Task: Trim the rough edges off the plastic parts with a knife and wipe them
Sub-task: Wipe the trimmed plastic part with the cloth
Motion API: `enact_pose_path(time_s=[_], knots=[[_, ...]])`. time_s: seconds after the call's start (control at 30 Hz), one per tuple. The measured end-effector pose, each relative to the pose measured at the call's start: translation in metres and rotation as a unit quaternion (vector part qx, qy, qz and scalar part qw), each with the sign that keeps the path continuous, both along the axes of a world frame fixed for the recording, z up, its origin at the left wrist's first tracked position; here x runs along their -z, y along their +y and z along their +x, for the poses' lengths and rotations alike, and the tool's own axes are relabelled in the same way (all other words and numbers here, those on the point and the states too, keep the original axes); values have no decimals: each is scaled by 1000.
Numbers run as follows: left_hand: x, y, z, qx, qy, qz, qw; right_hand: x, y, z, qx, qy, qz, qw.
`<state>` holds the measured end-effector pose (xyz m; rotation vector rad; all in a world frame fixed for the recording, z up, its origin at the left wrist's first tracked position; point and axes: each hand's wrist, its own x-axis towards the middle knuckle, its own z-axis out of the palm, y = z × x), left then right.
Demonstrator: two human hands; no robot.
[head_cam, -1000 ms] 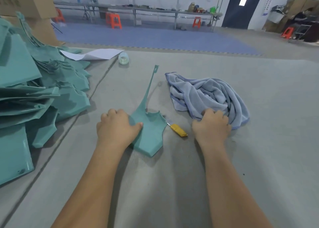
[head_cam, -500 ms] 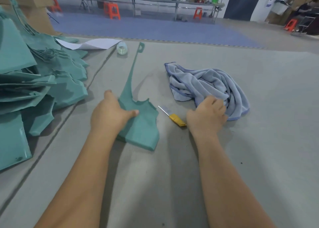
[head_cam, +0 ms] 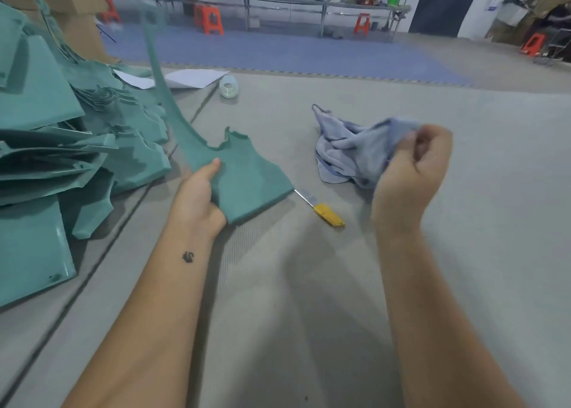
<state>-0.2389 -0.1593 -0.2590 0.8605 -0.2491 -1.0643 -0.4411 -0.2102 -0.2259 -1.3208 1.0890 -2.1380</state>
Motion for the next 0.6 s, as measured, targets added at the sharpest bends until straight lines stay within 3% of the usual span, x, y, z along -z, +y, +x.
enact_pose_path(time_s=[0.1,0.17,0.27,0.37,0.47,0.6], knots=[[4,-8,-9,-33,-11,19,999,-4,26,39,-268,30,21,963],[7,-8,-12,-27,-53,54,997,10,42,64,-387,179,32,904],[9,-4,-14,15,-47,32,998,37,44,78,-293,412,-66,860],[10,-5,-16,47,7,-33,998,45,39,78,-296,412,-46,861],[14,-6,-19,74,57,-77,993,53,33,80,-300,473,31,828],[20,-10,-15,28,33,-42,998,51,15,80,-292,481,14,827]])
